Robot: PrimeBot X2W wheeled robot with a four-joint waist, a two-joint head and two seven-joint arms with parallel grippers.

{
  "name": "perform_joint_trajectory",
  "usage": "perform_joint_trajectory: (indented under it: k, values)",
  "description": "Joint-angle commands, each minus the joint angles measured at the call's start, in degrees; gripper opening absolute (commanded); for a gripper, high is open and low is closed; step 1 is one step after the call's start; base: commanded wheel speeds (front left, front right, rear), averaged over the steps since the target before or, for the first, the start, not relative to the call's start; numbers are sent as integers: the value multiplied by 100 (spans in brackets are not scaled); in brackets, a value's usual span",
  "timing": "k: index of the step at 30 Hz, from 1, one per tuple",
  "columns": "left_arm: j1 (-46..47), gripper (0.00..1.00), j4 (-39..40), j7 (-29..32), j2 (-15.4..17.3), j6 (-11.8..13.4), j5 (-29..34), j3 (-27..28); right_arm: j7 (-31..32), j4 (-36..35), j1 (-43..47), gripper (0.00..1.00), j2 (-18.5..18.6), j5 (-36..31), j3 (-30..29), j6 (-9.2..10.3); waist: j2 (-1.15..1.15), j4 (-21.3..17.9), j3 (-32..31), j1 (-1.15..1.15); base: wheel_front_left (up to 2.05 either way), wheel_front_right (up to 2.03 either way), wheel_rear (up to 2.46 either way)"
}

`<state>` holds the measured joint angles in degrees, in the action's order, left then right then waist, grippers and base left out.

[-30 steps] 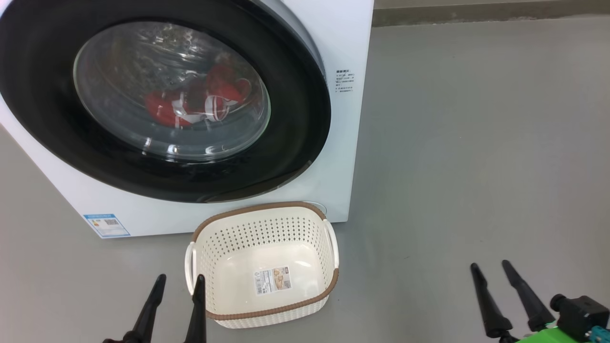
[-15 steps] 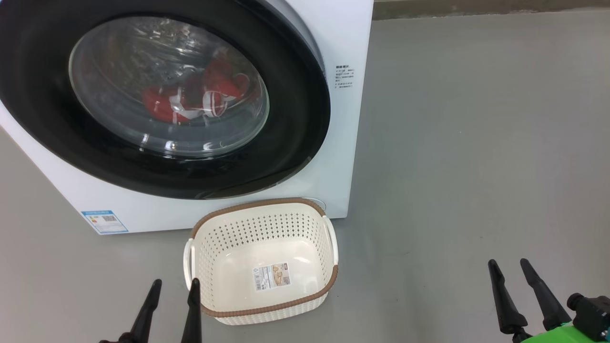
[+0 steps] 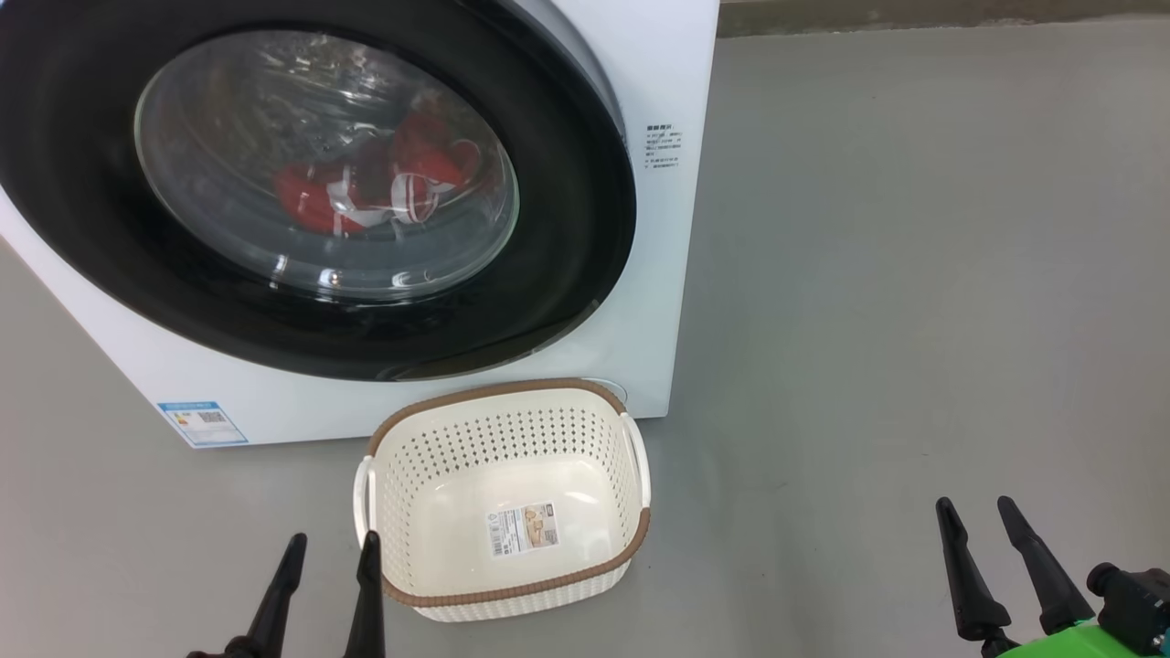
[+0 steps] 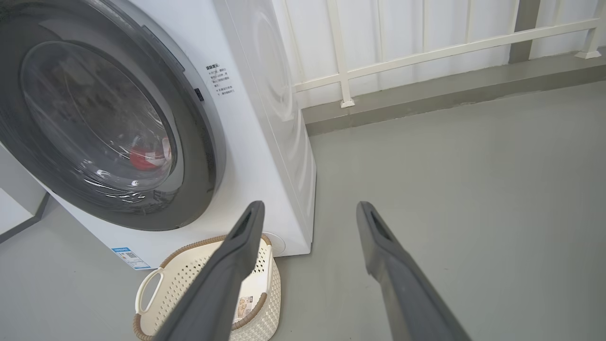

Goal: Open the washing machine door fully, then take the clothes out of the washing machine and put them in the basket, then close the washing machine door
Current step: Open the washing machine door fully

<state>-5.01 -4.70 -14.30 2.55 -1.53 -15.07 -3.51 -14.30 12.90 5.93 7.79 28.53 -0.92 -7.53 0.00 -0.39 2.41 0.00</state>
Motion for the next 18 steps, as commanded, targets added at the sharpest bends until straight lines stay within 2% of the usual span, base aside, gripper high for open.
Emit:
perform_joint_trajectory:
  k: [1, 2, 4, 5, 6, 18]
  values:
    - [152, 100, 160, -70, 32, 35, 4, 184, -70, -147, -5, 100, 85, -48, 130, 4, 0, 6, 10, 0, 0, 0, 0]
    - [158, 100, 162, -70, 32, 37, 3, 181, -70, -160, -18, 100, 64, 13, 143, 4, 0, 10, 18, 0, 0, 0, 0]
    - [173, 100, 166, -70, 32, 40, -2, 173, -70, -194, -65, 41, 41, 151, 172, 4, 0, 18, 38, 0, 0, 0, 0]
    - [184, 100, 171, -70, 32, 42, -5, 163, -70, -215, -97, 17, 49, 204, 207, 4, 0, 25, 52, 0, 0, 0, 0]
    - [197, 100, 176, -70, 32, 46, -10, 150, -70, -238, -141, 0, 55, 263, 253, 4, 0, 30, 66, 0, 0, 0, 0]
    - [431, 100, 201, -70, 32, 57, -82, -173, -70, -395, -1424, 0, 110, 1417, 664, 4, 0, 240, 314, 0, 0, 0, 0]
